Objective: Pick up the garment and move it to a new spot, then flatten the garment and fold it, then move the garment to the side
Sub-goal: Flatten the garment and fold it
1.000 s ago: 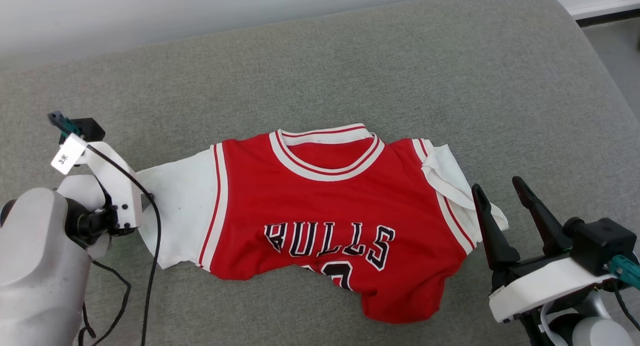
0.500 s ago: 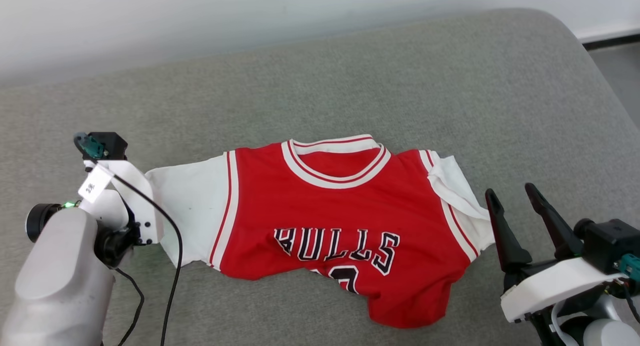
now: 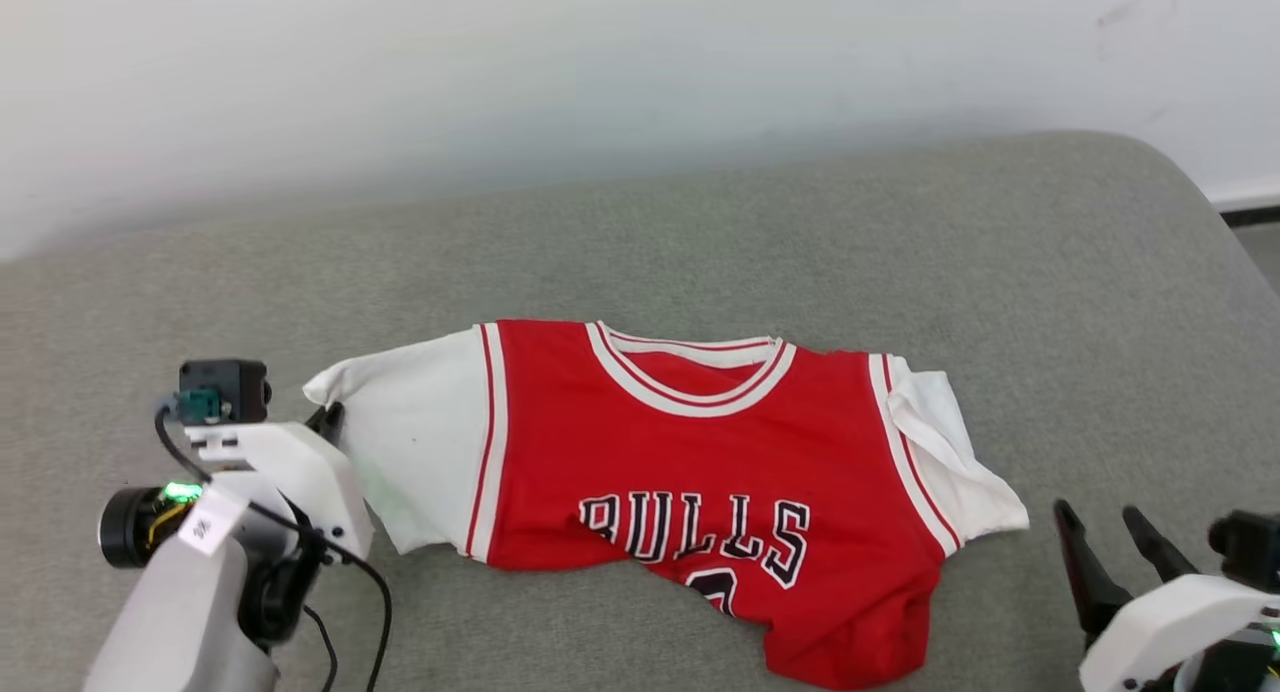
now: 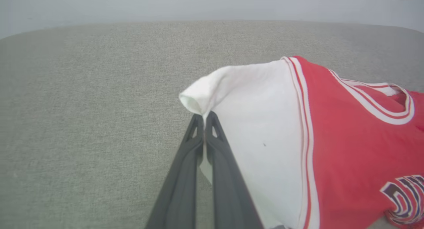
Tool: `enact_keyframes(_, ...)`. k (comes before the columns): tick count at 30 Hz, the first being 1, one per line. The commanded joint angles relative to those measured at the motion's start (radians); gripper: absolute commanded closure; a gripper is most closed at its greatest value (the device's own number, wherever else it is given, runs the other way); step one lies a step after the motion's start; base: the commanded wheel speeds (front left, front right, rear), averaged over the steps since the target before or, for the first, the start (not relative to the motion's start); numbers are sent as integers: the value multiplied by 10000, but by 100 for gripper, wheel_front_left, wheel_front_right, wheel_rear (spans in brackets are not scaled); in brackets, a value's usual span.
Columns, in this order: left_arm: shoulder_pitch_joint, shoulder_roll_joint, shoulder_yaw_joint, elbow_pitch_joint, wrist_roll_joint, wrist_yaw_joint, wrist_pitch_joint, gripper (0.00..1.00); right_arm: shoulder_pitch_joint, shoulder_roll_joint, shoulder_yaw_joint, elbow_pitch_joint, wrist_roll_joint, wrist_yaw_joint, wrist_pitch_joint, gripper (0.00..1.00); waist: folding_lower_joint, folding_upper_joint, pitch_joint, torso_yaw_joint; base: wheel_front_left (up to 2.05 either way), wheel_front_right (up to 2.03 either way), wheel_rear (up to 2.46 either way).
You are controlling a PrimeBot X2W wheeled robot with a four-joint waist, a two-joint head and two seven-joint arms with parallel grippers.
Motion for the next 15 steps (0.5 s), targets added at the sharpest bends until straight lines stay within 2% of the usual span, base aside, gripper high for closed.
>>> enact_keyframes(1,326,-7,37,-369,-57,95,-161,100,-84,-174,-165,302,212,-3,232,0,0,0,-190,217,0,0,0)
enact_keyframes(8,955,-107,-62,-1780,35,375,-246,100,-1138,-979,-183,1653,952,-3,1466,0,0,0,-128,541,0,0,0)
enact_keyframes(15,726,-291,-379,-3050,193,490,-114,100,-3146,-1992,1086,3090,1768,-3,3012,0,0,0,528,1033,0,0,0)
